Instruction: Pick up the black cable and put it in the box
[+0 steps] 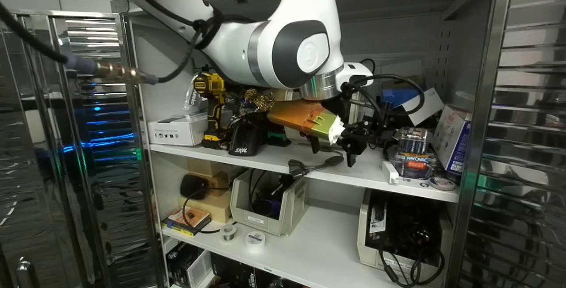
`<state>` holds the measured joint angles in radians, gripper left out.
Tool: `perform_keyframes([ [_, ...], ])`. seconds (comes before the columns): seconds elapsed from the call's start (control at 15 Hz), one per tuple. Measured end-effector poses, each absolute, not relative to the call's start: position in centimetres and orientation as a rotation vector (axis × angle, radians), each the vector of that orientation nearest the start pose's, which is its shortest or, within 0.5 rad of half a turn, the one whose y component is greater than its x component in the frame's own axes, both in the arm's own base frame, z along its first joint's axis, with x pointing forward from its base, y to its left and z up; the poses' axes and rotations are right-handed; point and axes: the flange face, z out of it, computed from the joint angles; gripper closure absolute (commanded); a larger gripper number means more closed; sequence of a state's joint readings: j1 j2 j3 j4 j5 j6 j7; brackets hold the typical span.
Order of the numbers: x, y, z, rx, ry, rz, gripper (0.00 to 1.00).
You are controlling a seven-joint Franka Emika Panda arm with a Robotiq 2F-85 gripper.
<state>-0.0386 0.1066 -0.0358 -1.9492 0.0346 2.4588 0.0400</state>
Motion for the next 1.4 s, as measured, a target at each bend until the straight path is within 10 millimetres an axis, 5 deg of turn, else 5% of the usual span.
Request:
perform_keyframes([
  [0.67, 68.2, -2.7, 43.6, -3.024, 0.159, -0.670, 0.00],
  [0.73, 68.6, -2.4, 43.7, -3.023, 0.146, -0.678, 0.15],
  [1.07, 69.6, -1.2, 44.0, -3.069, 0.024, -0.696, 0.53],
  [1.4, 69.8, 0.0, 44.2, -3.168, -0.131, -0.694, 0.81],
])
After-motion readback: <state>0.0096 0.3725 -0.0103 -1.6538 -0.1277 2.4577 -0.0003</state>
